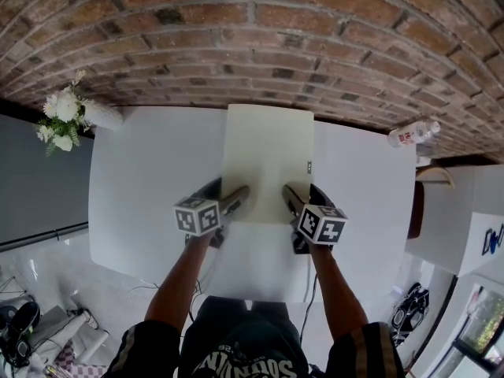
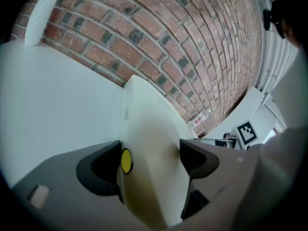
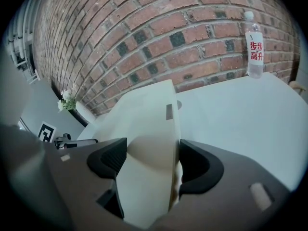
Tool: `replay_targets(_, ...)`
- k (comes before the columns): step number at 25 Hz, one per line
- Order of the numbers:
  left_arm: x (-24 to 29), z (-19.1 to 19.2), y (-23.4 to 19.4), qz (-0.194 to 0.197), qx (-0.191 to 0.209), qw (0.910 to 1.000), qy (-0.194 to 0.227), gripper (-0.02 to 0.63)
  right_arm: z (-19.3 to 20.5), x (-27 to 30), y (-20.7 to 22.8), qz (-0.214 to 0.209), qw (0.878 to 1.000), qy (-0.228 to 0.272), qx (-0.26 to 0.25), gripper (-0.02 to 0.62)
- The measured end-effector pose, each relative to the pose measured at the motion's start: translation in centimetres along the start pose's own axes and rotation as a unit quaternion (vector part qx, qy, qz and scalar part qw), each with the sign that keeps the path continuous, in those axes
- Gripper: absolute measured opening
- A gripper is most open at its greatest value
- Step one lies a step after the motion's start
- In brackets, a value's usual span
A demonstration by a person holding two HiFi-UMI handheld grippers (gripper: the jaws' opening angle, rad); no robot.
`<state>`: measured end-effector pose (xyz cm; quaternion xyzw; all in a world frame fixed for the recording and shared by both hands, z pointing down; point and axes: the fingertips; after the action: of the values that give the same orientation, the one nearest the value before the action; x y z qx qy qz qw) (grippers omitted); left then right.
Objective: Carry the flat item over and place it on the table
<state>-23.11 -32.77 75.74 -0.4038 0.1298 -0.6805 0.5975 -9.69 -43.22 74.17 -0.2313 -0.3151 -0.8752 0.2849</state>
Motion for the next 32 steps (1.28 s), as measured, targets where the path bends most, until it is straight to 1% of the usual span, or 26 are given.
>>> replay_targets(10,0.2,0.0,-0.1,-0.003,-0.004,1.0000,-0.005,0.390,0.1,0.0,0.1,0.018,1.000,-0.007,0.000,0.351)
replay_targets(15,0.1,0.1,-0.1,-0.005,-0.023,0.9997,-0.007,0.400,0.1,0.0,0.1,0.012,1.000,-0.010,0.011,0.356)
replay_targets(17,-0.1,-0.2,0.0,-0.008,-0.014,0.9999,-0.001,0.412,-0.2,-0.2,0.0,0.011,1.000,-0.006,0.006,0.356)
replay_targets(19,-0.4,-0.8,0.1,-0.014,0.004,0.9999,0.008,0.420,-0.9,-0.7,0.0,0.017,1.000,0.007,-0.009,0.351)
replay_targets(20,-0.7,-1.1,0.2,-0.017,0.012,0.9997,0.012,0.419,-1.4,-1.1,0.0,0.022,0.999,0.017,-0.018,0.327)
replay_targets(22,-1.2,-1.7,0.3,-0.023,0.023,0.9993,0.020,0.419,-2.3,-1.7,0.0,0.026,0.999,0.036,-0.029,0.310)
replay_targets(23,-1.5,-2.0,0.4,-0.024,0.027,0.9990,0.025,0.419,-2.9,-2.2,-0.1,0.027,0.998,0.048,-0.033,0.289)
replay_targets(24,-1.9,-2.3,0.5,-0.025,0.030,0.9988,0.029,0.417,-3.5,-2.7,-0.2,0.025,0.997,0.065,-0.035,0.254)
replay_targets(26,-2.7,-2.7,0.8,-0.026,0.039,0.9983,0.033,0.402,-4.7,-3.8,-0.5,0.021,0.994,0.098,-0.039,0.129)
replay_targets(29,-3.7,-3.2,1.3,-0.025,0.063,0.9971,0.035,0.345,-5.9,-5.1,-0.8,0.028,0.990,0.123,-0.063,0.002)
replay_targets(30,-4.0,-3.4,1.6,-0.024,0.070,0.9966,0.036,0.318,-6.1,-5.3,-0.9,0.030,0.989,0.126,-0.070,0.002)
replay_targets(31,-4.2,-3.5,1.9,-0.022,0.077,0.9961,0.038,0.273,-6.2,-5.6,-1.1,0.031,0.988,0.129,-0.076,0.002)
replay_targets(32,-4.4,-3.6,2.3,-0.019,0.082,0.9957,0.039,0.253,-6.4,-5.8,-1.3,0.030,0.988,0.131,-0.080,0.001)
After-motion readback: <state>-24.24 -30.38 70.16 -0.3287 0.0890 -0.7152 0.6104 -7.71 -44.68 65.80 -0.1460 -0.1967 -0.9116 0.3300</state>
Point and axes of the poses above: the fingertips, and each gripper's own axes: x forward along the fingers, y to its right, z out of its underside, and after that the axes turned 12 degrees about y, right-handed
